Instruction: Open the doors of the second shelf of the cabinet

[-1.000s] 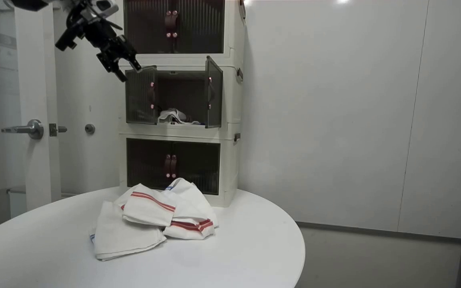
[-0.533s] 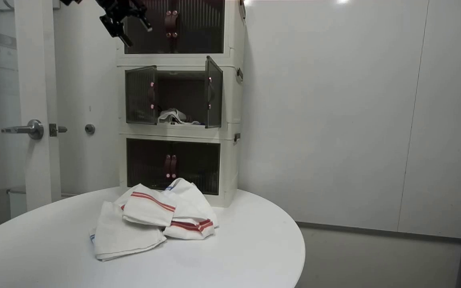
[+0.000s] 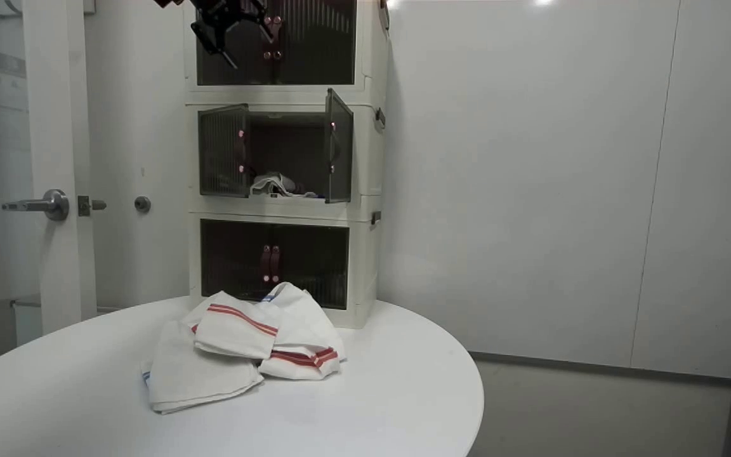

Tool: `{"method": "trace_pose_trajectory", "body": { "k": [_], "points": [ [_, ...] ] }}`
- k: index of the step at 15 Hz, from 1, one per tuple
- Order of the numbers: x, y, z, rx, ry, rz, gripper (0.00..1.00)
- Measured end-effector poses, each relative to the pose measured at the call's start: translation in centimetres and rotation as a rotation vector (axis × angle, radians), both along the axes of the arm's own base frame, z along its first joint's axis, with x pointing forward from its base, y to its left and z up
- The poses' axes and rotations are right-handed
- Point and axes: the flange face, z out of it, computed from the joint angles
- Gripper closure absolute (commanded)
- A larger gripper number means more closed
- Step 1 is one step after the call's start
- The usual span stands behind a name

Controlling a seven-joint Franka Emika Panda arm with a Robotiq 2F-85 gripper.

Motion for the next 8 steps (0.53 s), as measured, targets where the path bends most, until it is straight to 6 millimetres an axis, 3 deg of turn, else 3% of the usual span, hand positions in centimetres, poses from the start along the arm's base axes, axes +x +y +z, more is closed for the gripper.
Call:
{"method": "trace_pose_trajectory", "body": {
  "k": [5, 8],
  "points": [
    [0.3, 0.4, 2.0, 0.281, 0.028, 0.06, 0.0],
    [-0.5, -0.2, 3.2, 0.293, 0.146, -0.046, 0.0]
  ]
}}
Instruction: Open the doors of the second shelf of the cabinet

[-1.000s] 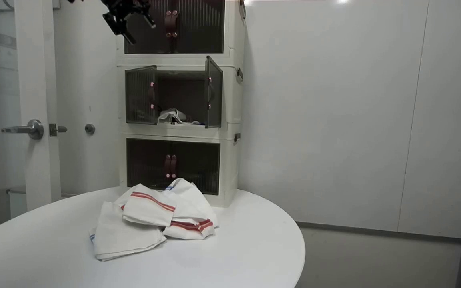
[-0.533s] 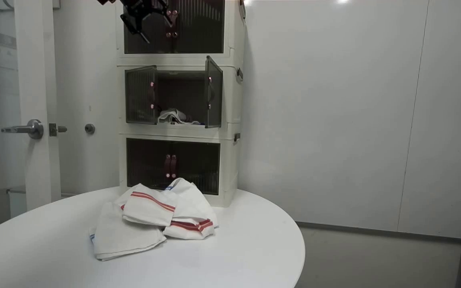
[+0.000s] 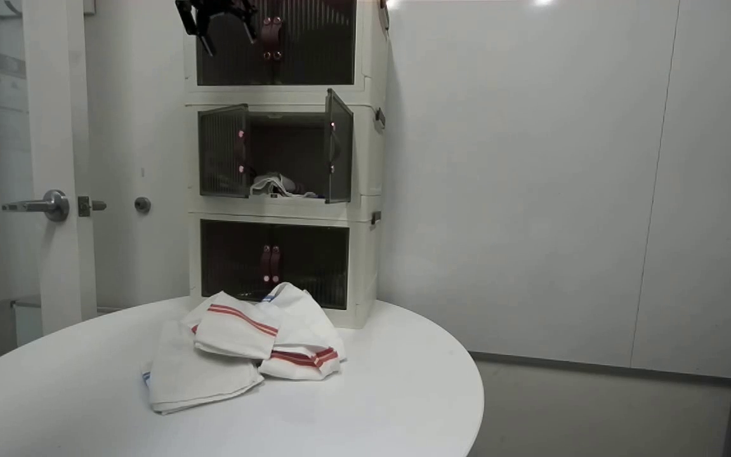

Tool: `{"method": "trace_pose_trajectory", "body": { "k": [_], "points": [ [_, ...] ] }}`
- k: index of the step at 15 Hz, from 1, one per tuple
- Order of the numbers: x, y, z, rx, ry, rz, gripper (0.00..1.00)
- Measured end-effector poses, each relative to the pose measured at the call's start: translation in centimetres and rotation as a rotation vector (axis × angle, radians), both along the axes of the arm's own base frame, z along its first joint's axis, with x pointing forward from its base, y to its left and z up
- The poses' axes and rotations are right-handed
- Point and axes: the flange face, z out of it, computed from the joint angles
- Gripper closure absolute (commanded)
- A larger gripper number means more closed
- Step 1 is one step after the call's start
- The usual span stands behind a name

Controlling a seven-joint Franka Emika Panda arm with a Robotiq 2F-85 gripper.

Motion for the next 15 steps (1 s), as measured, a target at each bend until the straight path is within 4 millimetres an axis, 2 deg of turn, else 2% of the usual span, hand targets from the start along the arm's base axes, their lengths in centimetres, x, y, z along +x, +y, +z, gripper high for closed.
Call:
{"method": "trace_pose_trajectory", "body": {
  "k": [3, 6, 12, 15],
  "points": [
    [-0.6, -1.0, 1.3, -0.08, 0.059, -0.057, 0.0],
    [-0.5, -1.3, 2.1, -0.153, 0.044, -0.083, 0.0],
    [-0.3, -1.3, 1.9, -0.163, 0.042, -0.087, 0.0],
    [-0.2, -0.7, 1.4, -0.13, 0.104, 0.041, 0.0]
  ]
}}
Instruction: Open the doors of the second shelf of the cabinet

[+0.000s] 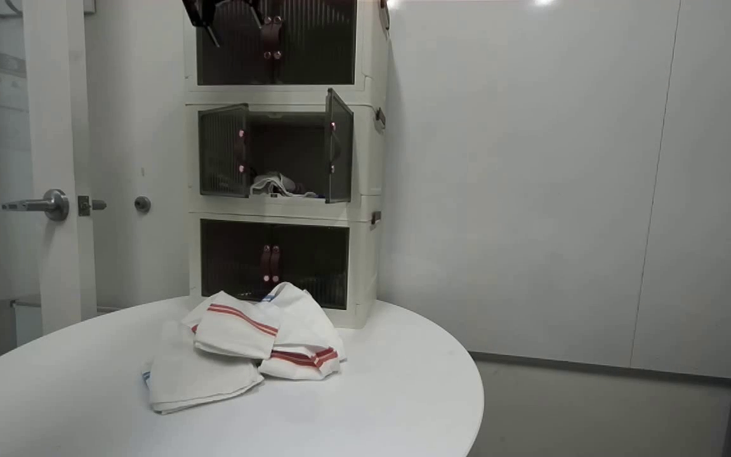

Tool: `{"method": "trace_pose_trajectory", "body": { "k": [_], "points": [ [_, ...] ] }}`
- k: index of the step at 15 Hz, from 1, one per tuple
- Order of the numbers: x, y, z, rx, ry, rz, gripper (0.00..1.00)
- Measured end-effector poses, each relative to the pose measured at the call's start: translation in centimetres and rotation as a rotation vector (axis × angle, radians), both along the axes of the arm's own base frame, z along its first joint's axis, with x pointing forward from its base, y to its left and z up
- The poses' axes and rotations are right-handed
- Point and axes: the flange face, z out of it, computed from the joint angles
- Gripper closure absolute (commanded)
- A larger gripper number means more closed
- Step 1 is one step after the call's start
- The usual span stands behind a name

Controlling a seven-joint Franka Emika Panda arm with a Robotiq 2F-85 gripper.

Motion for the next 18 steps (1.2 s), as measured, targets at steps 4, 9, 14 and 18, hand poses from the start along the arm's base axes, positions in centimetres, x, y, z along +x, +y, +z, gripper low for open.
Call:
{"method": "trace_pose_trajectory", "body": {
  "k": [4, 9, 14, 18],
  "points": [
    [-0.1, 0.3, -0.2, 0.027, 0.083, 0.202, 0.0],
    [0.7, -0.8, -1.8, -0.004, 0.23, 0.427, 0.0],
    [3.6, -0.1, -6.3, -0.066, 0.43, 0.605, 0.0],
    [5.5, 1.2, -8.6, -0.174, 0.543, 0.736, 0.0]
  ]
}}
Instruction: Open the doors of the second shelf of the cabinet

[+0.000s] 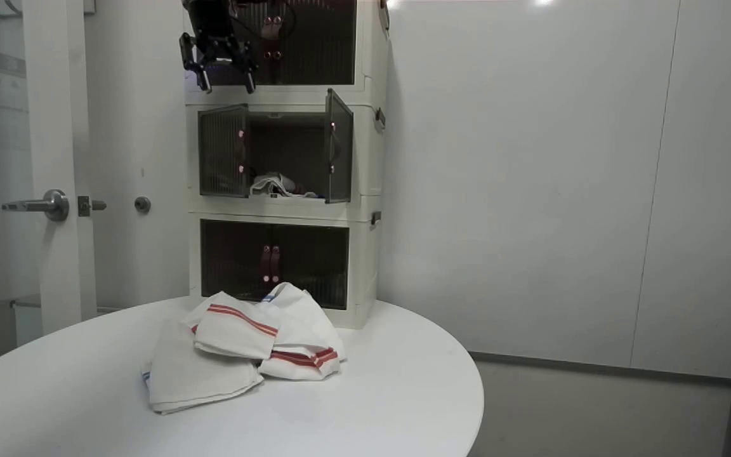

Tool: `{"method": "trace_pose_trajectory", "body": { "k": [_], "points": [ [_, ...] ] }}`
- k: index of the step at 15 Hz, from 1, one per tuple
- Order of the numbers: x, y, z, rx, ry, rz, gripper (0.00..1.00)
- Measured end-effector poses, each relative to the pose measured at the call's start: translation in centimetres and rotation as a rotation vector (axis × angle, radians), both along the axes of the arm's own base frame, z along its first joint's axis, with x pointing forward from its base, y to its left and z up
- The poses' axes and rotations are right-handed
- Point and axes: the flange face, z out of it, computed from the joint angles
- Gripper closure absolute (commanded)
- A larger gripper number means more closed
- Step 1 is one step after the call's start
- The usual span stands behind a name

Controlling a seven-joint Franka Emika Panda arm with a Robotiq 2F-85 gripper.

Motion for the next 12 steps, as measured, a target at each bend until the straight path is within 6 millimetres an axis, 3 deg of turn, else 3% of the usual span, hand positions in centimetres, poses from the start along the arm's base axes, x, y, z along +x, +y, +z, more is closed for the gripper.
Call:
{"method": "trace_pose_trajectory", "body": {
  "k": [4, 12],
  "points": [
    [1.4, 0.9, -0.8, -0.09, 0.011, 0.103, 0.0],
    [2.5, 0.6, -2.9, -0.12, 0.05, 0.17, 0.0]
  ]
}}
